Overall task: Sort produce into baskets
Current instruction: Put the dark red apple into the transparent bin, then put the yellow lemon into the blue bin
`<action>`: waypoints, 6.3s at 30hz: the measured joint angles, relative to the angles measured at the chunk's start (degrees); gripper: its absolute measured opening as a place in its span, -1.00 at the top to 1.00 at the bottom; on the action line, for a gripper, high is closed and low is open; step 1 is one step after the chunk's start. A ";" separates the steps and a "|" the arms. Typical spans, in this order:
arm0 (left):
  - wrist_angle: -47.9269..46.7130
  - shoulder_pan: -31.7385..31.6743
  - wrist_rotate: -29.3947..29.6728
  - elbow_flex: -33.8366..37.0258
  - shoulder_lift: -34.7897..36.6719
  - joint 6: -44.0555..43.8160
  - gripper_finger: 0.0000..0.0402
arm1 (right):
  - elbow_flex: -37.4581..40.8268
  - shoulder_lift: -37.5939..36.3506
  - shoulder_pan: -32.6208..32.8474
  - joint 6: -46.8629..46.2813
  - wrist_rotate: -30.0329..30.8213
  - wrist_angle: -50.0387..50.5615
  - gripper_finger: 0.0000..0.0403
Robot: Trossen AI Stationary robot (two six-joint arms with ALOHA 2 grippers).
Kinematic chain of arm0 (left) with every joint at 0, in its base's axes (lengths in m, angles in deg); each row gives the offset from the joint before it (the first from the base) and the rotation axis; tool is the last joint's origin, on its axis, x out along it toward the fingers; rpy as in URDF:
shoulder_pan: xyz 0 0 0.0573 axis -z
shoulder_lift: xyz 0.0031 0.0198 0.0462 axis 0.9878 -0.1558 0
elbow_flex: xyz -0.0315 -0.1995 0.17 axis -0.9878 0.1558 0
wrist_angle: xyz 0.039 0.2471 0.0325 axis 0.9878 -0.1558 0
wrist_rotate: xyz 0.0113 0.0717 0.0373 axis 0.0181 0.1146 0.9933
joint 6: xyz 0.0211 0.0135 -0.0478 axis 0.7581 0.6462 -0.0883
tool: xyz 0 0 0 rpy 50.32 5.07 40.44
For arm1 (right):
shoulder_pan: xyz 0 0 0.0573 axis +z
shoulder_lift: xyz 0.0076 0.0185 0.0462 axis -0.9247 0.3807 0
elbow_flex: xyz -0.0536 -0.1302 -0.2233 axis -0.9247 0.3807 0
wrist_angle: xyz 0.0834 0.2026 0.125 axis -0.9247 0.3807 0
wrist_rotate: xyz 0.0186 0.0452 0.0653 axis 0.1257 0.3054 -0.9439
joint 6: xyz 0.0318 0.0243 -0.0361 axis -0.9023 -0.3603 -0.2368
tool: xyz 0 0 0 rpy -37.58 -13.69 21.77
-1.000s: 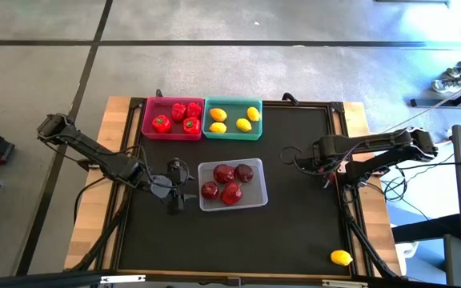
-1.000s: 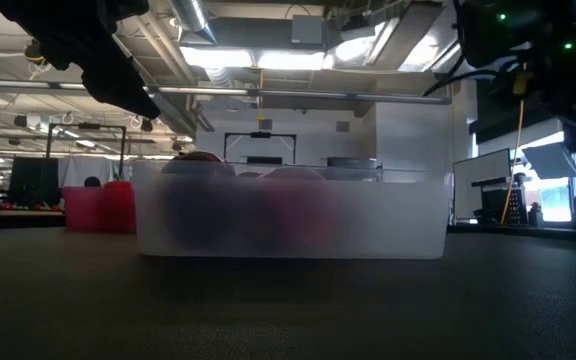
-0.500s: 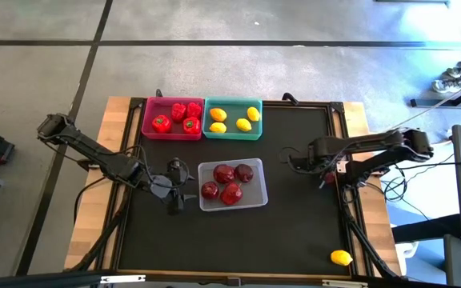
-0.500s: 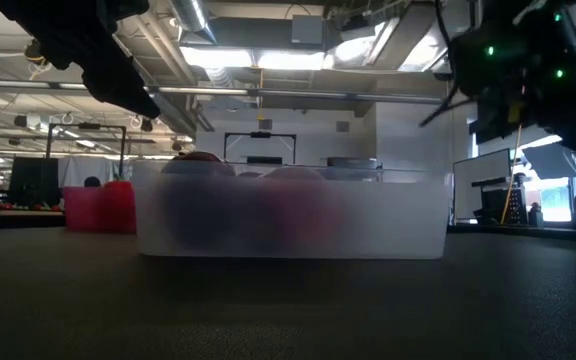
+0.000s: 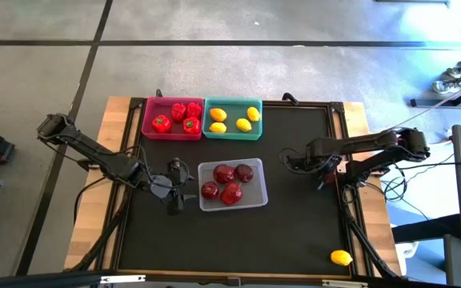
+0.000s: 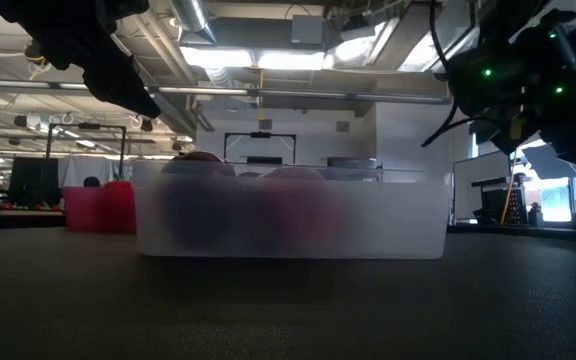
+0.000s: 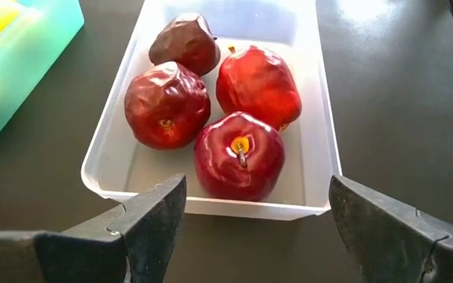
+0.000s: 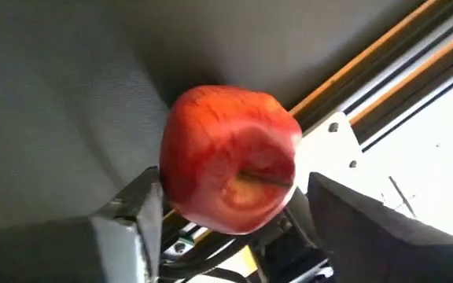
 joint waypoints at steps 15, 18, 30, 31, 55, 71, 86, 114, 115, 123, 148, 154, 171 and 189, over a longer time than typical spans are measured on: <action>0.00 0.00 0.00 0.00 0.00 0.46 -0.52 | -5.65 2.61 0.15 2.71 -1.62 -0.41 0.52; 0.00 0.00 0.01 0.00 0.00 0.46 -0.52 | -11.72 2.60 0.15 2.94 -1.70 -0.73 0.64; 0.00 0.00 0.02 0.00 0.00 1.51 -0.52 | -19.52 2.58 0.19 -0.75 -6.42 0.31 0.57; -0.02 0.00 0.02 0.00 0.00 1.53 -0.52 | -18.70 2.60 0.71 -1.75 -8.42 0.61 0.46; -0.02 -1.46 0.56 0.02 0.00 3.13 -0.52 | -1.67 2.64 8.41 -12.23 -16.19 -10.57 -0.70; 0.01 -1.77 0.55 0.04 0.00 3.78 -0.52 | 1.60 2.32 8.41 -10.02 -16.12 -11.61 0.26; 8.85 -1.75 1.81 0.07 -0.12 10.50 -0.52 | -16.08 -1.54 8.51 -7.07 -8.32 -19.09 0.49; 37.35 -5.85 6.55 -18.83 -25.96 33.97 -0.53 | -10.33 -1.84 16.92 3.60 6.24 -73.77 0.47; 37.34 -5.81 6.64 -19.22 -26.22 34.50 -0.53 | -10.31 -1.84 17.24 3.66 6.49 -74.24 0.47; 39.90 -5.19 8.06 -19.93 -26.51 35.02 -0.46 | -10.26 -1.88 19.15 1.62 9.43 -77.22 0.47; 12.79 -11.17 -5.07 -25.65 -28.22 9.09 -0.24 | -10.48 -15.56 35.45 -19.10 8.82 -27.02 -0.33; -2.54 -13.00 -12.18 -38.17 -36.56 7.01 -0.24 | -10.46 -14.91 43.48 -28.34 11.38 -24.81 -0.32; -11.94 -14.52 -17.53 -54.62 -54.70 0.85 -0.34 | -10.46 -10.72 56.40 -42.36 14.29 -25.16 -0.32; -12.35 -13.05 -17.53 -54.64 -52.98 4.60 -0.74 | -10.42 -2.94 57.22 -46.65 -9.55 -35.07 -0.39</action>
